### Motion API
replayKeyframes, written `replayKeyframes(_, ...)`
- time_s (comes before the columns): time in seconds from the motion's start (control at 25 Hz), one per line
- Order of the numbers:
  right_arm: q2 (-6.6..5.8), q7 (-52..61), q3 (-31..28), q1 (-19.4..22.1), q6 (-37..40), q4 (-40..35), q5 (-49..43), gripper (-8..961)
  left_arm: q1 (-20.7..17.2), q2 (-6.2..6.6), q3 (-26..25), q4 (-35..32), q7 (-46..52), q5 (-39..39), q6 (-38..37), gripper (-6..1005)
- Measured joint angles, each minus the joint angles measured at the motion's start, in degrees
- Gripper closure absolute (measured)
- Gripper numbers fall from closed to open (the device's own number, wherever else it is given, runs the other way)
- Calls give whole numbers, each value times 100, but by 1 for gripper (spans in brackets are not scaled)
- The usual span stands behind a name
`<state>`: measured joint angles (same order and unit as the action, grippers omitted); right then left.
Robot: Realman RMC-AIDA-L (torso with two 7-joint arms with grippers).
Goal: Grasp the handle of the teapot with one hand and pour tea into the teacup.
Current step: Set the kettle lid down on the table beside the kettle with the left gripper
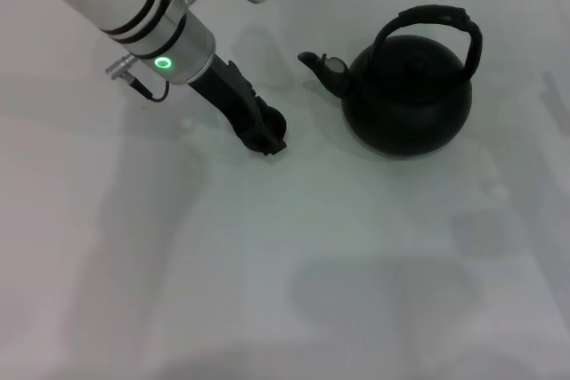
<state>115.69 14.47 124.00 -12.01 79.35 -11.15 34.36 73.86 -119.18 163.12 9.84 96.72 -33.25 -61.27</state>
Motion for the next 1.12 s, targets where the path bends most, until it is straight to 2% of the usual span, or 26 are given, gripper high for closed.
replayKeyframes(1.12,6,251,-42,49,40,9,0,111,-49,14,2,-127,13,-81,-57,297)
